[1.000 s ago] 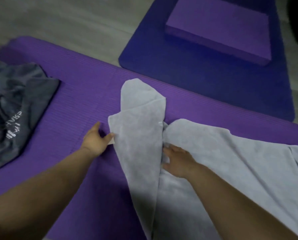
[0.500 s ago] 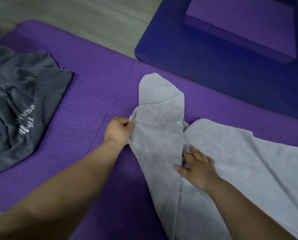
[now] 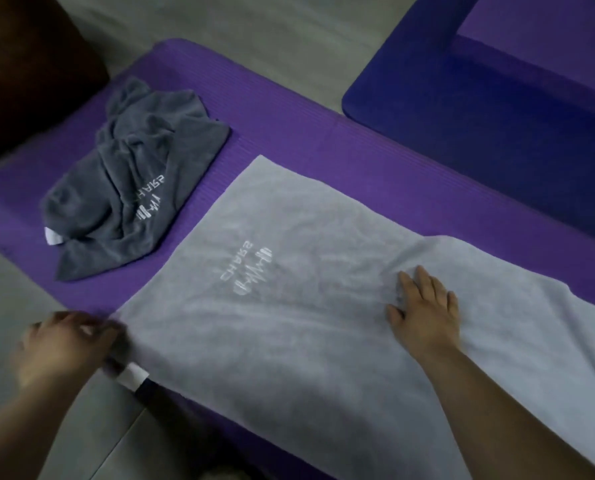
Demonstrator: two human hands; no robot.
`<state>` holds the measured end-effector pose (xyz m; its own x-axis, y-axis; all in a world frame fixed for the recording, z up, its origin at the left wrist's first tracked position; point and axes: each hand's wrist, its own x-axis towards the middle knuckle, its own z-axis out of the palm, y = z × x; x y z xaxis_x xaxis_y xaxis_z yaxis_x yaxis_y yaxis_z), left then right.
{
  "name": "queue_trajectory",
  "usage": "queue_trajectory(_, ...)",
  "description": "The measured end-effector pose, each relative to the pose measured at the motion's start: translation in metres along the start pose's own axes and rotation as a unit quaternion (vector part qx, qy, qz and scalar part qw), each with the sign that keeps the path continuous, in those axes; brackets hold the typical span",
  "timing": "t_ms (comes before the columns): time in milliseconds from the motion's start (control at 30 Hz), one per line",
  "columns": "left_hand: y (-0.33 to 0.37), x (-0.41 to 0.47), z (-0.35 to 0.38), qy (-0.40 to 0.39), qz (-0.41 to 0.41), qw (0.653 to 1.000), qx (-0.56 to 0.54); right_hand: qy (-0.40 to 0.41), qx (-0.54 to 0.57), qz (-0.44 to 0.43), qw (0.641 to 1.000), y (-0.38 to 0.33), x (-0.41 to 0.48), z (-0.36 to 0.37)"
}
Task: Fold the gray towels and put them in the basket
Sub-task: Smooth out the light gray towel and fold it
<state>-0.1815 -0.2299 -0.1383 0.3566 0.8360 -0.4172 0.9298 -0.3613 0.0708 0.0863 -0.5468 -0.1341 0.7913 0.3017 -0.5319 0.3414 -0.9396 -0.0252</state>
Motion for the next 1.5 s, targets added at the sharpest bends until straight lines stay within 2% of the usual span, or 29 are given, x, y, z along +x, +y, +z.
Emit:
queue_trajectory(67, 0.004, 0.000, -0.002, 0.027, -0.011, 1.000, 0.009, -0.005, 0.012, 0.005, 1.000, 0.001, 0.003, -0.002)
queue_trajectory(133, 0.039, 0.001, -0.004, 0.048, 0.113, 0.992, 0.027, -0.003, 0.030, 0.006, 1.000, 0.004, 0.005, -0.003)
queue_trajectory(233, 0.117, 0.012, 0.001, 0.041, 0.332, 0.942, 0.026, 0.000, 0.048, 0.007, 0.999, 0.009, 0.009, -0.006)
queue_trajectory(300, 0.168, 0.022, 0.004, 0.000, 0.394, 0.919, 0.012, -0.003, 0.058, 0.015, 0.998, 0.011, 0.011, -0.006)
queue_trajectory(333, 0.190, 0.029, 0.007, -0.017, 0.394, 0.919, 0.021, -0.005, 0.058, 0.020, 0.998, 0.011, 0.012, -0.006)
queue_trajectory(400, 0.228, 0.043, 0.012, -0.062, 0.371, 0.924, 0.077, -0.008, 0.047, 0.027, 0.998, 0.012, 0.016, -0.006)
queue_trajectory(467, 0.252, 0.057, 0.012, -0.088, 0.337, 0.933, 0.089, -0.010, 0.049, 0.032, 0.998, 0.010, 0.019, -0.005)
queue_trajectory(600, 0.272, 0.083, 0.018, -0.076, 0.298, 0.943, 0.125, -0.009, 0.050, 0.031, 0.998, 0.006, 0.026, -0.008)
queue_trajectory(767, 0.285, 0.100, 0.007, -0.063, 0.322, 0.936, 0.130, -0.056, 0.041, 0.024, 0.997, 0.002, 0.040, -0.012)
queue_trajectory(833, 0.274, 0.098, 0.006, -0.035, 0.331, 0.940, 0.076, -0.067, 0.038, 0.019, 0.997, 0.004, 0.043, -0.015)
queue_trajectory(967, 0.223, 0.071, 0.017, 0.071, 0.337, 0.939, -0.026, -0.009, 0.053, 0.026, 0.998, 0.001, 0.040, -0.013)
queue_trajectory(1133, 0.157, 0.052, 0.034, 0.018, 0.325, 0.945, 0.027, -0.057, -0.006, 0.038, 0.998, -0.010, 0.043, -0.006)
queue_trajectory(1233, 0.135, 0.059, 0.018, 0.077, 0.259, 0.963, -0.007, -0.026, -0.010, 0.040, 0.999, -0.016, 0.036, -0.015)
queue_trajectory(1333, 0.112, 0.056, -0.002, 0.092, 0.122, 0.987, -0.048, 0.036, 0.021, 0.011, 0.999, -0.029, 0.025, -0.016)
queue_trajectory(1400, 0.097, 0.046, -0.003, 0.068, 0.064, 0.995, -0.024, -0.001, 0.013, -0.008, 1.000, -0.038, 0.022, -0.012)
queue_trajectory(1500, 0.076, 0.034, 0.003, 0.037, 0.020, 0.999, -0.017, -0.043, 0.028, 0.012, 0.999, -0.049, 0.021, -0.009)
